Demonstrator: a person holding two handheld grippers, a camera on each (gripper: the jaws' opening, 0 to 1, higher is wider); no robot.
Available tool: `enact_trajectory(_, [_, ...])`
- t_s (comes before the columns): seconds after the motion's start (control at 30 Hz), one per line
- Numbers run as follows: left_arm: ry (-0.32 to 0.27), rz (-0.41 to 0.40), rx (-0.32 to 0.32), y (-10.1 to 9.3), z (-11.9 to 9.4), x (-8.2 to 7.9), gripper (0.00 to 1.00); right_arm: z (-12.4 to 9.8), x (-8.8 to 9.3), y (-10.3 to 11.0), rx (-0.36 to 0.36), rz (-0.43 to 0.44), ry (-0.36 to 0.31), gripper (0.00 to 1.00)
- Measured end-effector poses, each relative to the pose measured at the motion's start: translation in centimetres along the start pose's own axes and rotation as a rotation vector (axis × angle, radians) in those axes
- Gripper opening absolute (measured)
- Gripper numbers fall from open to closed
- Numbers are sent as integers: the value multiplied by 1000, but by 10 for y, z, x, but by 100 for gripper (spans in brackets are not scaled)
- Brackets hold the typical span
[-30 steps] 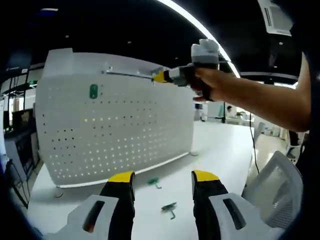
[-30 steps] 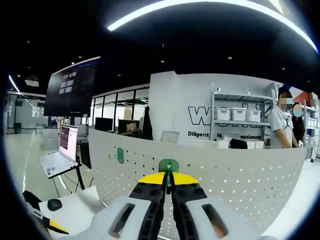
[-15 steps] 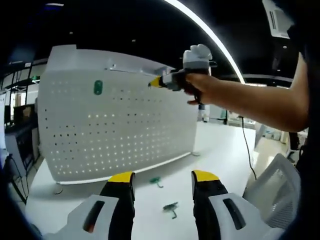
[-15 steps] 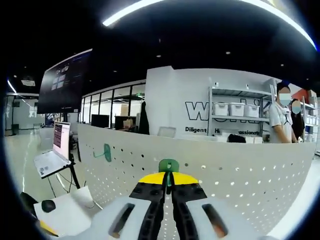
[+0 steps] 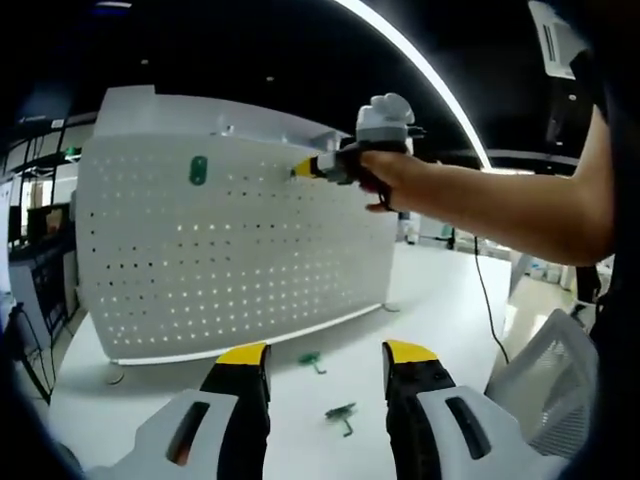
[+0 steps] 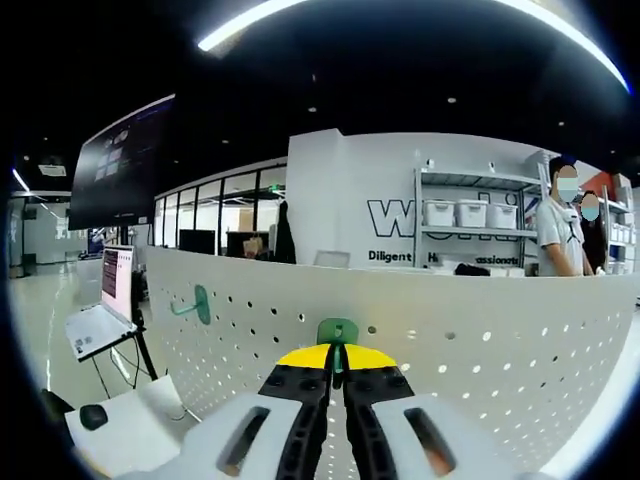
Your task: Insert the hook assembly into the mounting plate slot until the hook locks in place.
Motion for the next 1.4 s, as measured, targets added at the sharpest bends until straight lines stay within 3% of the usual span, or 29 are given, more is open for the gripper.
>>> enact_trajectory(0.3, [-1, -11, 2, 1, 0, 1, 45, 7, -1, 2, 9, -15, 3, 2])
enact_trajectory(0.87, [-19, -22, -3, 5, -2, -3, 43, 13, 1, 4, 108, -74, 0, 3])
enact_trajectory(1.1, [-32, -24, -16, 8, -5, -6, 43, 16, 1, 5, 165, -135, 3, 3])
enact_trajectory(1.13, [-32, -22, -18, 8, -5, -6, 43, 16, 0, 3, 185, -208, 13, 3])
enact_trajectory(1.23, [-34, -15, -18, 5, -6, -7, 43, 18, 2, 6, 200, -223, 21, 3])
enact_trajectory(1.4, [-33, 8, -25, 6, -10, -8, 42, 19, 2, 6, 245, -347, 45, 3])
Point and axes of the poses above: the point that each gripper's makers call its tool centre point, and the gripper's own axes: z roughly forward along the fingers, y roughly to its left, x roughly out of its underside, the point moved 1 cm from there along -z, roughly backward along the fingers, and after that the axes turned 1 degree about y, right-handed, at the moved point
